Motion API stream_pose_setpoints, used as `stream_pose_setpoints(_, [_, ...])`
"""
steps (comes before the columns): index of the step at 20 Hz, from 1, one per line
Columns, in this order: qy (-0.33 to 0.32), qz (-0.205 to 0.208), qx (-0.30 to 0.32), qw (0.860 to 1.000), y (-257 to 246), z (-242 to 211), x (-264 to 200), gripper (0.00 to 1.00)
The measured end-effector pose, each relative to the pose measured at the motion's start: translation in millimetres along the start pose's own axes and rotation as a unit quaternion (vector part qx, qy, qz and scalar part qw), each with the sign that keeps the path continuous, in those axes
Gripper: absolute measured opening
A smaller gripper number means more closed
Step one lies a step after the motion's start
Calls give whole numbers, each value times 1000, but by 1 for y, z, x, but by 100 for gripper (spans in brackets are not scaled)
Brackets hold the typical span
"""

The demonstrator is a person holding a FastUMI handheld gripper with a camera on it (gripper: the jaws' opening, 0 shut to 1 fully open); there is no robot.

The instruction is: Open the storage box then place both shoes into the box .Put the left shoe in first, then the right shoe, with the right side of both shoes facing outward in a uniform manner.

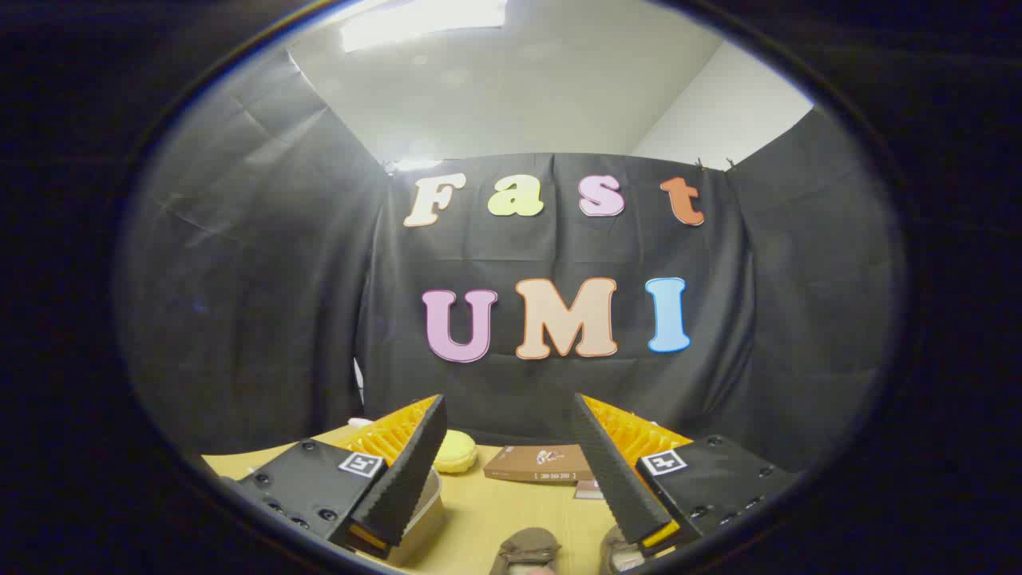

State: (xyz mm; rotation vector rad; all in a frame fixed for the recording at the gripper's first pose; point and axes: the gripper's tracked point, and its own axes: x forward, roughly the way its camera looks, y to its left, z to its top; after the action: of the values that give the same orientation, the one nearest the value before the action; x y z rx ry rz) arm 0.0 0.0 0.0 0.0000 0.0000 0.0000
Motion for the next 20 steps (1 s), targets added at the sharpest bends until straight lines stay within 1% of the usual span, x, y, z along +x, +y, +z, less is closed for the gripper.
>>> stream_pose_setpoints(12, [15, 14, 2, 1000, -7, -8, -4, 100])
stream_pose_setpoints(20, [20, 24, 11, 999, -11, -13, 2, 100])
